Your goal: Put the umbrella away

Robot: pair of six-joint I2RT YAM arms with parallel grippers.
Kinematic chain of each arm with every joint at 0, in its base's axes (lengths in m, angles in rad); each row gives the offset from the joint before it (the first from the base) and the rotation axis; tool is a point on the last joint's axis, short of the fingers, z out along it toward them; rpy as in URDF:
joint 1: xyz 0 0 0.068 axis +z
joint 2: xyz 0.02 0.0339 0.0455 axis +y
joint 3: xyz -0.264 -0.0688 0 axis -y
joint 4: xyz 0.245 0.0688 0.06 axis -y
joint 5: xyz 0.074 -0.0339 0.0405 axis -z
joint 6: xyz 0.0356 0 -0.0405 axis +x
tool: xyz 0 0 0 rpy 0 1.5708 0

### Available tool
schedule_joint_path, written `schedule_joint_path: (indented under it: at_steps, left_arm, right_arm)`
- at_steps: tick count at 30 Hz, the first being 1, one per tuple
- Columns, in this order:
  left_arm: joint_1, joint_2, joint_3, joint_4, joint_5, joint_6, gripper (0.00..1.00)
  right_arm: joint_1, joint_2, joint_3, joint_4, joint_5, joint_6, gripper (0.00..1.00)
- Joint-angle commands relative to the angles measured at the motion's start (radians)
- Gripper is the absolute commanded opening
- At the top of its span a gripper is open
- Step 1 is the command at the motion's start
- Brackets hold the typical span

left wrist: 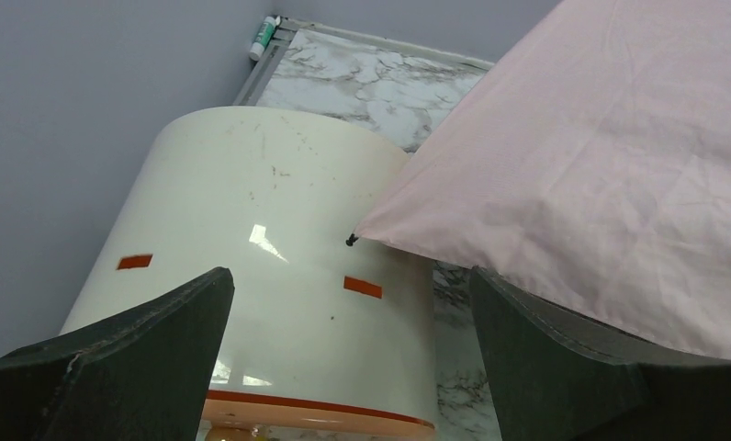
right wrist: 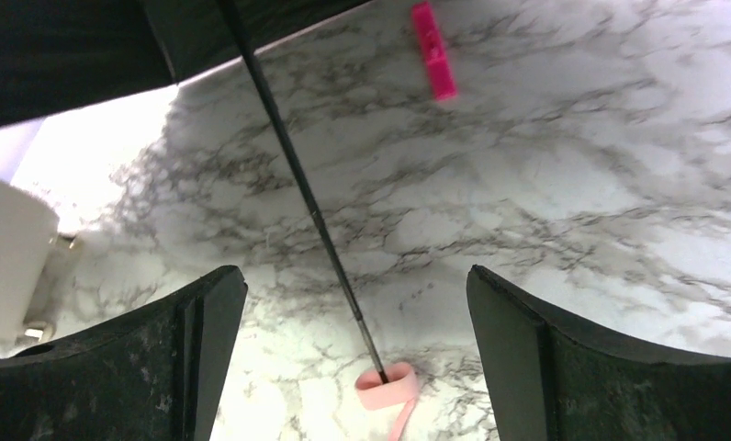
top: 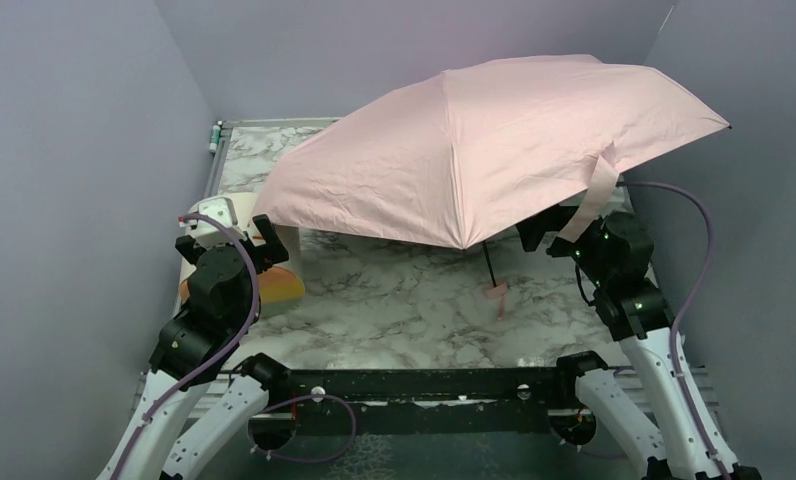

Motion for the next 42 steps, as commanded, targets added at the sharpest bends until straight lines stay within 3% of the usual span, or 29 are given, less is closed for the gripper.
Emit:
schedule_joint_path:
  at_steps: [1,10,22,30,35,42]
  left_arm:
    - [-0.006,-0.042,-0.026,0.022,-0.004,-0.007,0.99]
    - [-0.006,-0.056,-0.015,0.021,0.006,0.013,0.99]
    - [-0.006,-0.074,0.03,-0.012,0.05,0.048,0.99]
    - [-0.006,-0.08,0.067,-0.057,0.096,0.052,0.99]
    - [-0.006,-0.102,0.094,-0.078,0.112,0.053,0.99]
    - [-0.006,-0.1,0.121,-0.105,0.118,0.072,0.99]
  right_arm:
    - [-0.004,0.03,-0.038,0.088,-0.186,0.001,0.95]
    - [-0.006,0.194,-0.112,0.36,-0.421,0.017,0.94]
    - [-0.005,0.58,0.053,0.638,-0.526,-0.017,0.85]
    - [-0.005,0.799,0.208,0.726,-0.634,-0.005,0.81]
    - [-0.002,0.92,0.305,0.722,-0.69,0.003,0.74]
    - [0.013,1.02,0.398,0.714,-0.718,0.006,0.56]
